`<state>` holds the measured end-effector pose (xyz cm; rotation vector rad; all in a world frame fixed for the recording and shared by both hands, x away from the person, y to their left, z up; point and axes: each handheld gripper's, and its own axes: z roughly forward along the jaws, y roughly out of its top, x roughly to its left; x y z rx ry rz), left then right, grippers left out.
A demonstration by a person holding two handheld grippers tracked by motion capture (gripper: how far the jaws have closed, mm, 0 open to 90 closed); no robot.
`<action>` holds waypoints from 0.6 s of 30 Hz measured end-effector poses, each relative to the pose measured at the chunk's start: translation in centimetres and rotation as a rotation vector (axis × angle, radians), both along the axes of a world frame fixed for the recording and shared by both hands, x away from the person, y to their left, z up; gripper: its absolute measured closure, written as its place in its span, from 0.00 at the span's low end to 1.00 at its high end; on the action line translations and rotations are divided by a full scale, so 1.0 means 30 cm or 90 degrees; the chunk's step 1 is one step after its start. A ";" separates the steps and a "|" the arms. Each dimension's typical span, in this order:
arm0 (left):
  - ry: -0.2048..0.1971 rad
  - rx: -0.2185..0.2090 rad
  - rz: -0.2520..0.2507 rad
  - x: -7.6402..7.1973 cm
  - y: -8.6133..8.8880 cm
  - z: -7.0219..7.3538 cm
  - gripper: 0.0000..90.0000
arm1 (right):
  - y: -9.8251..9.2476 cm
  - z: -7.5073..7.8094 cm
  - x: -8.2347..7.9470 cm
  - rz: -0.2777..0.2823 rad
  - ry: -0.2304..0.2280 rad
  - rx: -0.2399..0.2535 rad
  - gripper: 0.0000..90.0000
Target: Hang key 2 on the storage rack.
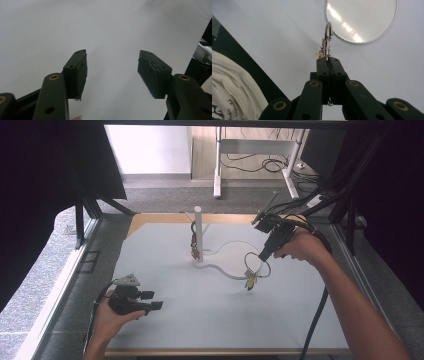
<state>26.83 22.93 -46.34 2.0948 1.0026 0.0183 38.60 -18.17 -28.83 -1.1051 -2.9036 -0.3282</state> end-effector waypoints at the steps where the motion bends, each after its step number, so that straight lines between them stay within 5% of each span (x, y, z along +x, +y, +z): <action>1: 0.000 0.000 0.000 0.000 0.000 0.000 0.46 | 0.000 -0.001 0.002 -0.001 -0.001 -0.002 0.98; 18: 0.001 0.001 0.000 0.001 0.004 -0.002 0.46 | 0.026 0.023 0.054 -0.004 -0.003 -0.010 0.98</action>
